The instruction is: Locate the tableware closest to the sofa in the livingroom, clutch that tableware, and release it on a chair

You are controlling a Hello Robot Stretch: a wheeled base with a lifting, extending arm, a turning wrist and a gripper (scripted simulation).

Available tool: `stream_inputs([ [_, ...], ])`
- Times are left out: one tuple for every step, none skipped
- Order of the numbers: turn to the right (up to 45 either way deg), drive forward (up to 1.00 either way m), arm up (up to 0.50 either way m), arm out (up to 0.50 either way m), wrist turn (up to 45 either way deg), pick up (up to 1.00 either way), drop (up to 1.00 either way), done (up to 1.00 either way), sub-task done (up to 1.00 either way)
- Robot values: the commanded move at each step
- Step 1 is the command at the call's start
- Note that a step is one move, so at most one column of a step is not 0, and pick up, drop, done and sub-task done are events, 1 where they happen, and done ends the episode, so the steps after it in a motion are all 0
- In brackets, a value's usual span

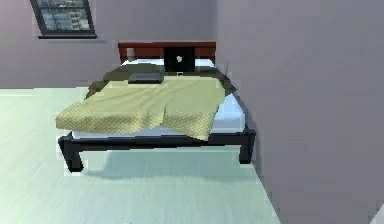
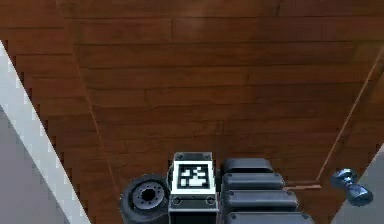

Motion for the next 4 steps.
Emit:
stream_inputs([
  [0.0, 0.45, 0.0, 0.0, 0.0, 0.0, 0.0, 0.0, 0.0],
  [-45.0, 0.0, 0.0, 0.0, 0.0, 0.0, 0.0, 0.0, 0.0],
  [-15.0, 0.0, 0.0, 0.0, 0.0, 0.0, 0.0, 0.0, 0.0],
  [-3.0, 0.0, 0.0, 0.0, 0.0, 0.0, 0.0, 0.0, 0.0],
])
